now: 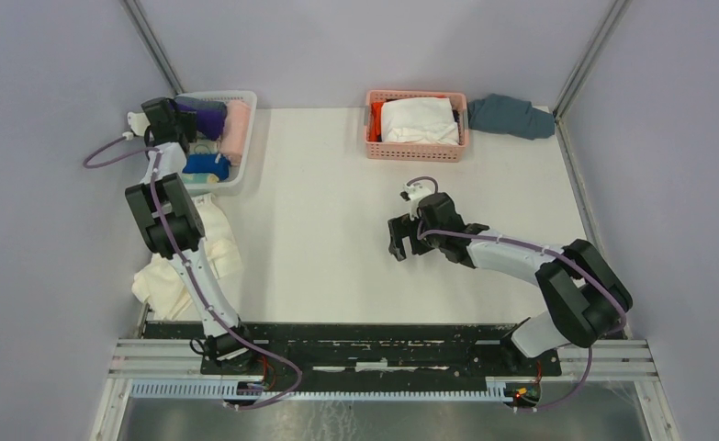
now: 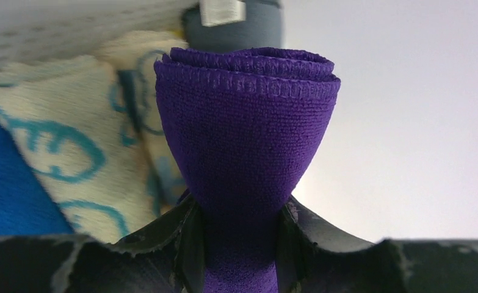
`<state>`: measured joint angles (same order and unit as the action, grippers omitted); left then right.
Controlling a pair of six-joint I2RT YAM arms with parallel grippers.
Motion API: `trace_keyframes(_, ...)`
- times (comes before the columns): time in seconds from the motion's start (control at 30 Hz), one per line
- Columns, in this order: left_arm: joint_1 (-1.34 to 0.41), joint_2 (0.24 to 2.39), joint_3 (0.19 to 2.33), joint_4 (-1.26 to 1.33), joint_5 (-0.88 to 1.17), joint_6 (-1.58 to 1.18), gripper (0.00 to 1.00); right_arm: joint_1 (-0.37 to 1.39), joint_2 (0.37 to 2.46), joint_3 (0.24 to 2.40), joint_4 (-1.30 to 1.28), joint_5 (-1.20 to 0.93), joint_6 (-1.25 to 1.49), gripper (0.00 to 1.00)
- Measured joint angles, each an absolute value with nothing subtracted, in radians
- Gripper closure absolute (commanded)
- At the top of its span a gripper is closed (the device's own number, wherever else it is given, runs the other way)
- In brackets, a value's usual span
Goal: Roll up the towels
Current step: Place the towel in the bin.
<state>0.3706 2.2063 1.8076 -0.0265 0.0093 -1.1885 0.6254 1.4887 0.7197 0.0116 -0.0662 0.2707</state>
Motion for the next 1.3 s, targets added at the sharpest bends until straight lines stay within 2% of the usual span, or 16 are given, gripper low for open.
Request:
trace_keyframes(0.3, 0.39, 2.249, 1.798, -0.09, -0.024, -1.143, 0.56, 0.625, 1.51, 0.721, 0.006, -0.063, 0.263, 0.0)
trace_keyframes(0.7, 0.382, 2.348, 1.975, -0.26, -0.088, -1.108, 0.27, 0.625, 1.522, 0.727, 0.002, -0.059, 0.263, 0.0)
trace_keyframes(1.0, 0.381, 2.339, 1.975, -0.27, -0.075, -1.107, 0.19, 0.625, 1.522, 0.729, 0.001, -0.059, 0.263, 0.0)
trace_keyframes(1.13, 0.381, 2.323, 1.971, -0.284, -0.051, -1.106, 0.1, 0.625, 1.521, 0.729, 0.001, -0.059, 0.263, 0.0)
trace_keyframes(1.3, 0.38, 2.28, 1.943, -0.306, -0.018, -1.105, 0.07, 0.625, 1.517, 0.729, 0.0, -0.06, 0.263, 0.0)
